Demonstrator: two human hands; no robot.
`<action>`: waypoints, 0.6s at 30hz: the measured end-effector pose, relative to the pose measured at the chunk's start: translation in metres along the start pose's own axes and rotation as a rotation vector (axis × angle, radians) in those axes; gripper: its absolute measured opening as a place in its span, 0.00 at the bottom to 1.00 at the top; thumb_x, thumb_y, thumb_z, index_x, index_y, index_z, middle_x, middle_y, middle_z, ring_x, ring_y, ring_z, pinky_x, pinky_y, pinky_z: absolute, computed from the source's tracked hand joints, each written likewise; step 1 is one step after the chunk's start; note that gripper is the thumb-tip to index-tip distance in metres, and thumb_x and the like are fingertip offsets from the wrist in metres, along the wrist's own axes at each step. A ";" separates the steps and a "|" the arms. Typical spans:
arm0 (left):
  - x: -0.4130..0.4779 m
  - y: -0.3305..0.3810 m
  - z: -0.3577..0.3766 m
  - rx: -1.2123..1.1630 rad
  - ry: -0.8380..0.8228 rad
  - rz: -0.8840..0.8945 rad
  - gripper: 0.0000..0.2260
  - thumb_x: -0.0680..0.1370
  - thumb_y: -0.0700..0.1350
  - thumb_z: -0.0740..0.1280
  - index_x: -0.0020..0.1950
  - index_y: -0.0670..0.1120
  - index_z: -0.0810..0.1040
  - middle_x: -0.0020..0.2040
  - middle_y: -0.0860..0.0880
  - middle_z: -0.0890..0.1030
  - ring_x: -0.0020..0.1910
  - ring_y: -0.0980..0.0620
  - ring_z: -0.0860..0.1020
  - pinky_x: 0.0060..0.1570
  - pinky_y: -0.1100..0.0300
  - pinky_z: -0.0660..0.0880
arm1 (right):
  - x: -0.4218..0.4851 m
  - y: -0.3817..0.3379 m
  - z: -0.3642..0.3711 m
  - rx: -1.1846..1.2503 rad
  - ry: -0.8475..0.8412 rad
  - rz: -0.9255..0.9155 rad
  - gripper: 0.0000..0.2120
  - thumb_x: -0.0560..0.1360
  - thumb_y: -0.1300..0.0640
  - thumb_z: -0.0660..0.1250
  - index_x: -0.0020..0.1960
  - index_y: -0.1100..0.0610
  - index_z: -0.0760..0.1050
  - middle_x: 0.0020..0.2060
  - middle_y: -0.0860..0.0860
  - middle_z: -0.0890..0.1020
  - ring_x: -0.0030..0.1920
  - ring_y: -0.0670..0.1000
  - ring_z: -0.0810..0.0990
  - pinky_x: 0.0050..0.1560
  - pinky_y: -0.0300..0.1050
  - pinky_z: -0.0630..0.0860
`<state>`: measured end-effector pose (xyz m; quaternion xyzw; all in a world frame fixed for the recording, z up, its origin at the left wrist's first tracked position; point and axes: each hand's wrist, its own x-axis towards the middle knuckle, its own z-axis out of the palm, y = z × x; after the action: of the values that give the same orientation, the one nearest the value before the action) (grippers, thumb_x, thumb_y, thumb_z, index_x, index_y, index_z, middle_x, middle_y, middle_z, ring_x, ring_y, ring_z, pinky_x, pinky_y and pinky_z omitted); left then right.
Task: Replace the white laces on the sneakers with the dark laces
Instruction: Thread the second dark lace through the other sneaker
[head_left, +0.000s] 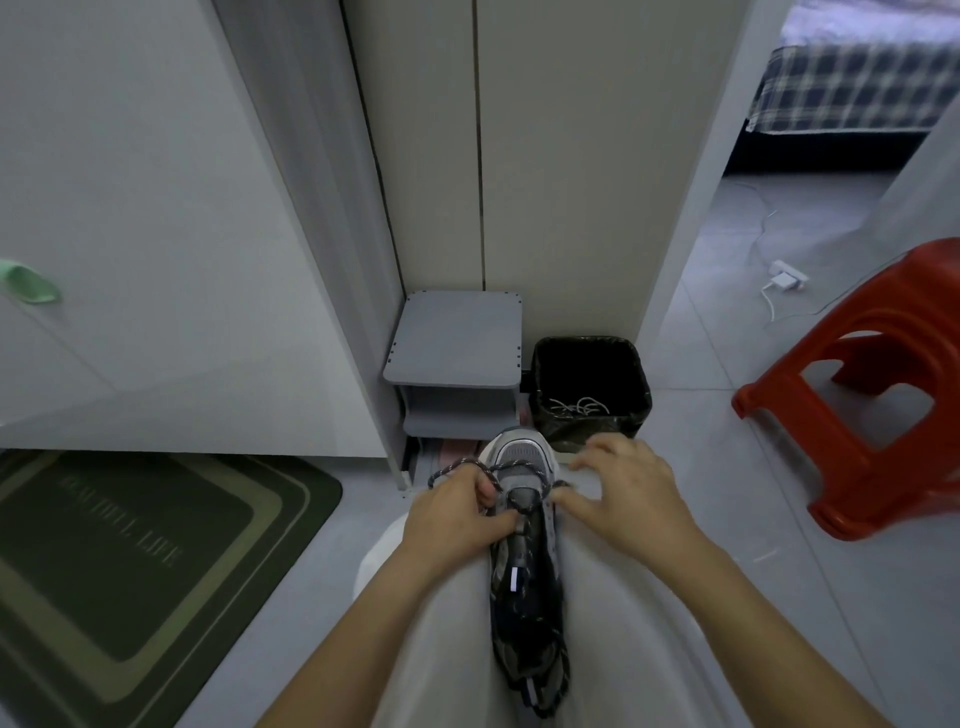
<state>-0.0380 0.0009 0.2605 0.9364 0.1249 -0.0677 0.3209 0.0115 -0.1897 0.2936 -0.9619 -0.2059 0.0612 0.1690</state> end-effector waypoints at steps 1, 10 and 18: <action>0.000 0.001 -0.001 -0.009 -0.005 -0.007 0.12 0.68 0.55 0.70 0.43 0.53 0.70 0.41 0.56 0.78 0.42 0.56 0.76 0.44 0.60 0.72 | 0.005 -0.010 0.003 0.022 0.078 -0.042 0.14 0.72 0.41 0.66 0.53 0.45 0.78 0.60 0.45 0.72 0.62 0.50 0.68 0.61 0.47 0.62; -0.001 -0.002 -0.001 -0.074 0.021 -0.049 0.09 0.66 0.50 0.69 0.36 0.54 0.68 0.37 0.57 0.77 0.39 0.55 0.74 0.38 0.62 0.67 | 0.029 -0.056 0.046 -0.293 0.027 -0.092 0.08 0.70 0.54 0.67 0.47 0.55 0.80 0.50 0.54 0.76 0.55 0.57 0.73 0.55 0.51 0.67; -0.004 -0.002 -0.002 0.017 0.072 -0.032 0.10 0.66 0.52 0.69 0.35 0.53 0.68 0.35 0.55 0.75 0.38 0.53 0.72 0.39 0.60 0.65 | -0.006 -0.008 0.011 -0.023 -0.173 -0.137 0.07 0.74 0.45 0.65 0.40 0.45 0.69 0.49 0.44 0.66 0.56 0.47 0.63 0.54 0.43 0.58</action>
<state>-0.0427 0.0026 0.2617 0.9388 0.1507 -0.0401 0.3072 0.0016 -0.1821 0.2864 -0.9387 -0.2855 0.1297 0.1432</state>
